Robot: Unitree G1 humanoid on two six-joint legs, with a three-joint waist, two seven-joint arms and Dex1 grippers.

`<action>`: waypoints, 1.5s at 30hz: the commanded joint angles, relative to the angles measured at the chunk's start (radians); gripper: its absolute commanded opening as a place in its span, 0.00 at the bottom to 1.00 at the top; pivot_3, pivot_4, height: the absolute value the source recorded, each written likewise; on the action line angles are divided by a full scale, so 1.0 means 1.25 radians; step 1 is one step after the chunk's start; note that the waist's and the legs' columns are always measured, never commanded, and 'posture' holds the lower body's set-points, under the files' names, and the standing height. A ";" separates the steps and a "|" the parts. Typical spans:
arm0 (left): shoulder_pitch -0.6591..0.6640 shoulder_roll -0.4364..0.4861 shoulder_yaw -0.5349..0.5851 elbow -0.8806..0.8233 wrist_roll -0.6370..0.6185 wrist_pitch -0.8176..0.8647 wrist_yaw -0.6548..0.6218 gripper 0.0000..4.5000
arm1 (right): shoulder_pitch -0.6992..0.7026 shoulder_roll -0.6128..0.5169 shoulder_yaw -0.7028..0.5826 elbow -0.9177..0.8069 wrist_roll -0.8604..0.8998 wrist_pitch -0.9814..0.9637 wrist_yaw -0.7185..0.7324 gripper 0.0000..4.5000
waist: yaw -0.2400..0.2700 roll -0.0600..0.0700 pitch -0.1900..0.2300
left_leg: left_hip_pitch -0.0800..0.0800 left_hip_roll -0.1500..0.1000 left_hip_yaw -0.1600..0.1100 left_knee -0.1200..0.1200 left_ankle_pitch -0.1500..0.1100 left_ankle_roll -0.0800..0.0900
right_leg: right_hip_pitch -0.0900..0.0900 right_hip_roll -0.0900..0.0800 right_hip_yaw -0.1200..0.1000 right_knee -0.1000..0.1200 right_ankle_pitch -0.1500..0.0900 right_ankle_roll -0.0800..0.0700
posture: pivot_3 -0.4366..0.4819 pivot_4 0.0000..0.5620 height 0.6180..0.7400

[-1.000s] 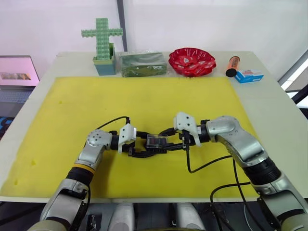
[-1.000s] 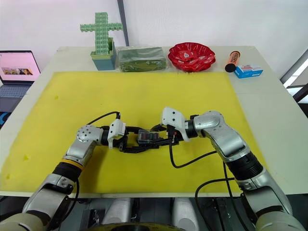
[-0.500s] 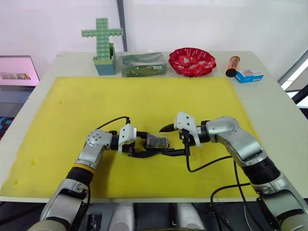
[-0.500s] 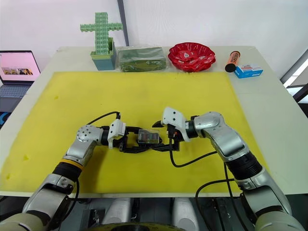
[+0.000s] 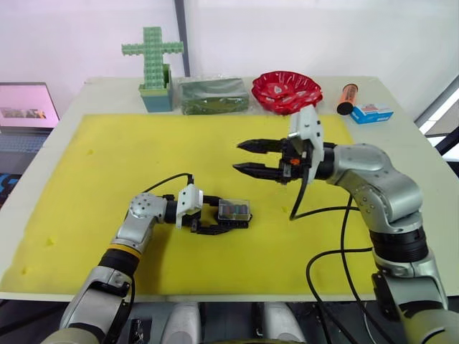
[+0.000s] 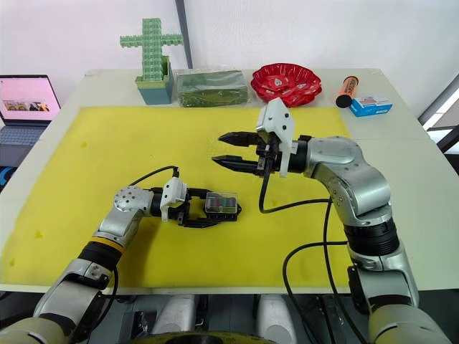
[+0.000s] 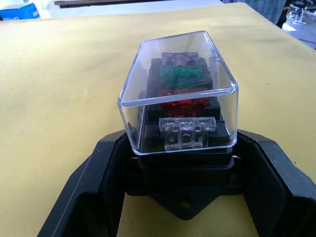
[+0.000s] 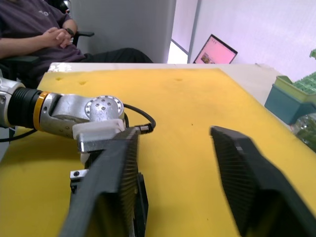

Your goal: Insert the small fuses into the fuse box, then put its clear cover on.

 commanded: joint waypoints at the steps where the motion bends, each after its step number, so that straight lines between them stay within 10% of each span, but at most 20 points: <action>1: -0.003 0.000 0.006 0.010 0.003 -0.017 -0.010 0.62 | -0.028 0.020 -0.003 -0.008 0.021 -0.012 -0.011 0.23 | 0.000 0.000 0.000 | 0.000 0.000 0.000 0.000 0.000 0.000 | 0.000 0.000 0.000 0.000 0.000 0.000 | 0.48 0.27 1.00; 4: -0.002 -0.001 0.004 0.005 0.002 -0.014 -0.010 0.62 | -0.030 0.037 0.010 -0.001 0.027 -0.016 -0.008 0.01 | 0.000 0.000 0.000 | 0.000 0.000 0.000 0.000 0.000 0.000 | 0.000 0.000 0.000 0.000 0.000 0.000 | 0.48 0.27 1.00; 18: 0.010 -0.016 -0.001 -0.004 0.009 -0.014 -0.004 0.62 | 0.116 0.118 0.202 0.491 -0.220 -0.359 0.047 0.01 | -0.016 -0.001 -0.004 | 0.013 0.000 0.001 -0.003 0.000 0.000 | 0.012 0.001 0.000 -0.001 -0.002 -0.002 | 0.48 0.27 1.00; 45: 0.026 -0.010 0.001 -0.022 0.006 -0.001 0.001 0.62 | 0.079 0.101 0.089 0.152 -0.106 -0.217 0.035 0.01 | 0.000 -0.001 -0.004 | 0.009 0.000 0.001 -0.002 0.000 0.000 | 0.008 -0.001 0.000 -0.001 -0.003 -0.002 | 0.48 0.27 1.00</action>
